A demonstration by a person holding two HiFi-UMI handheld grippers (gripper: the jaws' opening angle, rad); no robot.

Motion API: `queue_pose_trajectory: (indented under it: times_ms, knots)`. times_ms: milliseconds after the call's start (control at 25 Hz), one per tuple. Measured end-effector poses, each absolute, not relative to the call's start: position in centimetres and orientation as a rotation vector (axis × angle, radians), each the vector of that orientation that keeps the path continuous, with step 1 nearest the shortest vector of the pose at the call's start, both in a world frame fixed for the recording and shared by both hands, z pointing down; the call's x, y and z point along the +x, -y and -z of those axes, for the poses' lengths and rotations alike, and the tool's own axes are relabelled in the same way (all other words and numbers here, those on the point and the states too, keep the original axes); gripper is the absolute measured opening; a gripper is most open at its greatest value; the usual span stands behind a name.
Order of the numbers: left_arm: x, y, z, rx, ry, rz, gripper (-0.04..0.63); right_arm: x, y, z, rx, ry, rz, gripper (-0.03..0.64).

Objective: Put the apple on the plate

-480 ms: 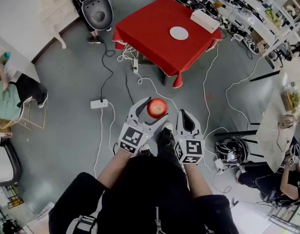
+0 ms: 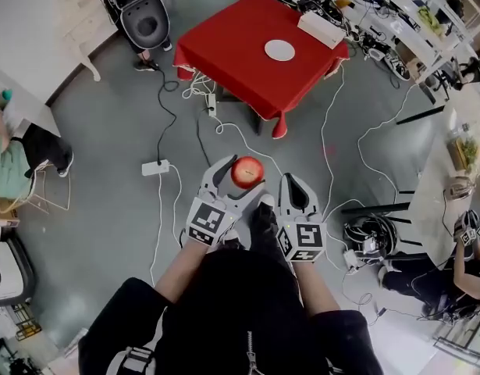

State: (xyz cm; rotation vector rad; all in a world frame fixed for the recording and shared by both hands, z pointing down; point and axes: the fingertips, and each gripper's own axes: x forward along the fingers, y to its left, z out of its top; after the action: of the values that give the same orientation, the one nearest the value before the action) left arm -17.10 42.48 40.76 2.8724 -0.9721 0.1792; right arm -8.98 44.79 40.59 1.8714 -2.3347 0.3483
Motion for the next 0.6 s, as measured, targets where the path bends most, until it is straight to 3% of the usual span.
queue_pose_trajectory:
  times_ms: [600]
  knots:
    - [-14.8, -38.7, -41.3, 2.86, 0.969, -0.201, 0.357, -6.6, -41.4, -41.1, 1.871, 2.341, -0.373, 0.011]
